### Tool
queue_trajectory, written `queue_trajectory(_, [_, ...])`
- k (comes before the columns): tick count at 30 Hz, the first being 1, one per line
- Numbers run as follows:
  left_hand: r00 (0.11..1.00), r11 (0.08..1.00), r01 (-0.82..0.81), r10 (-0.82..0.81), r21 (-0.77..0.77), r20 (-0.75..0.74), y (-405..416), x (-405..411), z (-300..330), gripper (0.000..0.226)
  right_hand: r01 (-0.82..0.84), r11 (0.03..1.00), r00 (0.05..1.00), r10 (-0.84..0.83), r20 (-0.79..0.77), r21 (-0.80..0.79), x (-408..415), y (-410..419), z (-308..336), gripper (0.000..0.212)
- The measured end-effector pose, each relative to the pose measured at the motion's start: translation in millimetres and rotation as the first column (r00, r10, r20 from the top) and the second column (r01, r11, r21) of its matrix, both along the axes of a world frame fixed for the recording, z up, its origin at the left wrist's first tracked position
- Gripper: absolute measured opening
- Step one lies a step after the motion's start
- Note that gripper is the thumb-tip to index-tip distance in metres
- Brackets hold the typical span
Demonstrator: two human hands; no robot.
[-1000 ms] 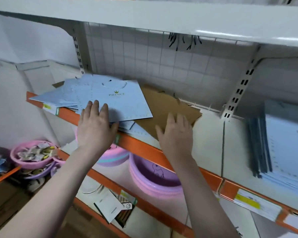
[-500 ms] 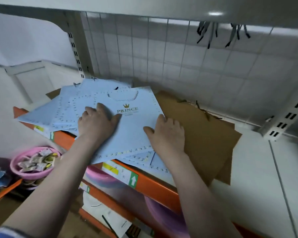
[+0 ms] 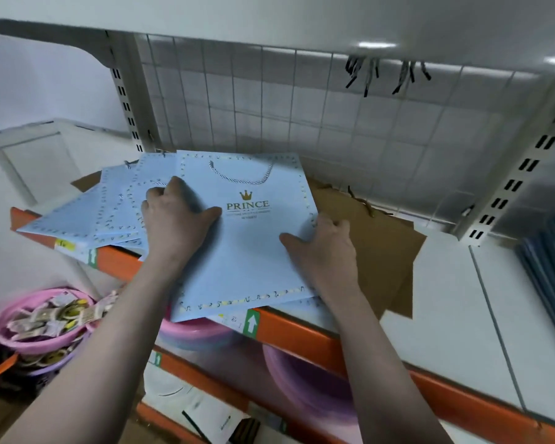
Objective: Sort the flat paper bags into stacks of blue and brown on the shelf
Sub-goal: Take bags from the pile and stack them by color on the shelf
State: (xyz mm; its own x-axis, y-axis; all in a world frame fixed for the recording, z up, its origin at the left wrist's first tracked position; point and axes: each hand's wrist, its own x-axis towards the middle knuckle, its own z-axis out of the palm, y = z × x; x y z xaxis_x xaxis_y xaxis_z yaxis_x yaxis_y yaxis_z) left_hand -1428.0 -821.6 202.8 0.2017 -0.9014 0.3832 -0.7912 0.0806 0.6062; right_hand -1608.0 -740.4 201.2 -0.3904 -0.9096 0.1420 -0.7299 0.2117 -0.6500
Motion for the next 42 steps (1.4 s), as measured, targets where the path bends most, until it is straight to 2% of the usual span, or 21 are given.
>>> queue_trajectory(3, [0.998,0.998,0.059,-0.060,-0.026,-0.035,26.5,-2.7,2.1,0.050,0.048,0.998,0.999,-0.047,0.024,-0.046,-0.4,32.4,3.1,0.055])
queue_trajectory(7, [0.973,0.986,0.163,-0.168,-0.047,-0.159,70.9,-11.0,3.0,0.040,0.127,0.984,0.991,-0.119,0.068,-0.124,-2.8,88.4,2.9,0.045])
queue_trajectory(11, [0.947,0.968,0.240,-0.250,-0.073,-0.203,119.3,-30.1,2.3,0.034,0.185,0.974,0.982,-0.178,0.063,-0.128,-12.0,143.6,0.6,0.044])
queue_trajectory(15, [0.909,0.943,0.323,-0.333,-0.081,-0.249,154.1,-63.1,6.3,0.027,0.268,0.955,0.963,-0.264,0.051,-0.129,-31.6,189.6,3.5,0.034])
queue_trajectory(23, [0.817,0.835,0.546,-0.549,-0.072,-0.174,194.0,-147.2,21.5,0.041,0.436,0.884,0.888,-0.453,-0.080,-0.167,-93.8,252.0,11.7,0.035])
queue_trajectory(30, [0.743,0.750,0.649,-0.661,-0.129,-0.104,218.1,-248.9,28.5,0.034,0.502,0.838,0.838,-0.533,-0.122,-0.214,-181.3,289.6,16.2,0.027])
queue_trajectory(35, [0.739,0.741,0.651,-0.668,-0.163,-0.088,239.9,-339.9,24.8,0.035,0.517,0.828,0.822,-0.551,-0.143,-0.217,-268.4,310.7,16.0,0.027])
queue_trajectory(42, [0.788,0.781,0.607,-0.615,-0.145,-0.019,244.6,-424.9,21.5,0.039,0.479,0.857,0.829,-0.513,-0.224,-0.190,-357.0,309.6,11.8,0.033])
